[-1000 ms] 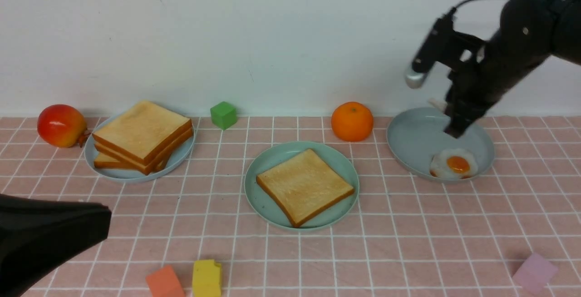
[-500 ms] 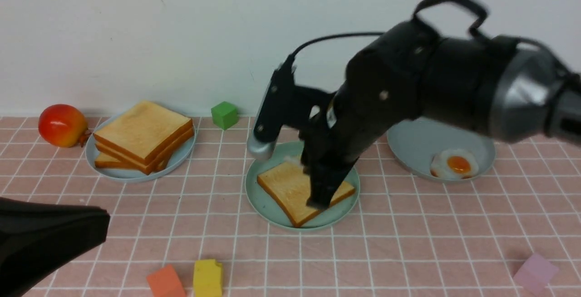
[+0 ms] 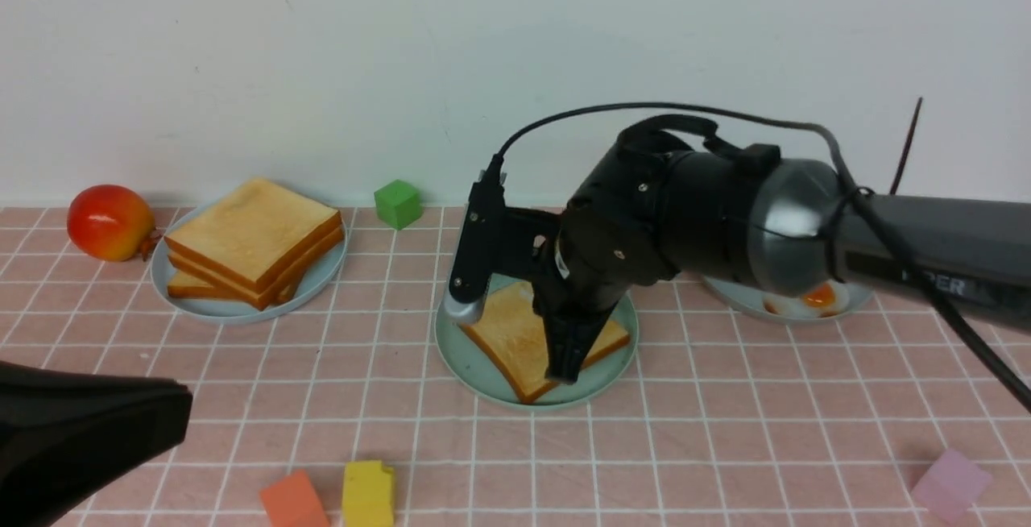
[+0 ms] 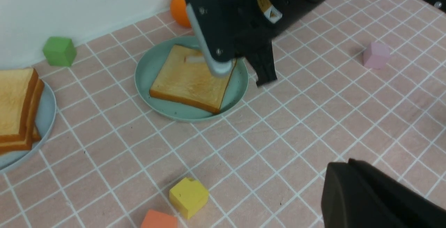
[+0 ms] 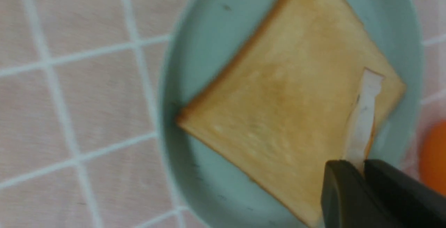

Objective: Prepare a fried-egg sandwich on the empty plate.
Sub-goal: Use the right arm to place the fried egg on the slice of bread in the middle

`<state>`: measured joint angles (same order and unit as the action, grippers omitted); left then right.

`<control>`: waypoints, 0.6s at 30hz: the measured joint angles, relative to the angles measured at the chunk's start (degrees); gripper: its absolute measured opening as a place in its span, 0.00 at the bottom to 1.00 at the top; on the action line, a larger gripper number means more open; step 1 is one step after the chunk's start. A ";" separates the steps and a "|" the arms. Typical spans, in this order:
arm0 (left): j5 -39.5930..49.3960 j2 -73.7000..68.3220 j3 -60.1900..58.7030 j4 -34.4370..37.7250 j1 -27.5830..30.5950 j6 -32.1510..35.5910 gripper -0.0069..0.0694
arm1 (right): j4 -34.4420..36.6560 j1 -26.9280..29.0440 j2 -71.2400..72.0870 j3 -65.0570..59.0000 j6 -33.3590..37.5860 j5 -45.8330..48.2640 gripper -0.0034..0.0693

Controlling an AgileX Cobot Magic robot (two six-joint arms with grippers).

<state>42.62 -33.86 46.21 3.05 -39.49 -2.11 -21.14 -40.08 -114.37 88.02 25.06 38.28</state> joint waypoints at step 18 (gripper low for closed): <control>0.42 0.00 0.00 -0.16 0.00 0.00 0.10 | -5.22 -0.29 -4.19 0.14 -6.27 -3.58 0.16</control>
<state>43.04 -33.86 46.21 2.88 -39.49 -2.11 -26.36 -40.37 -118.57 88.15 18.78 34.70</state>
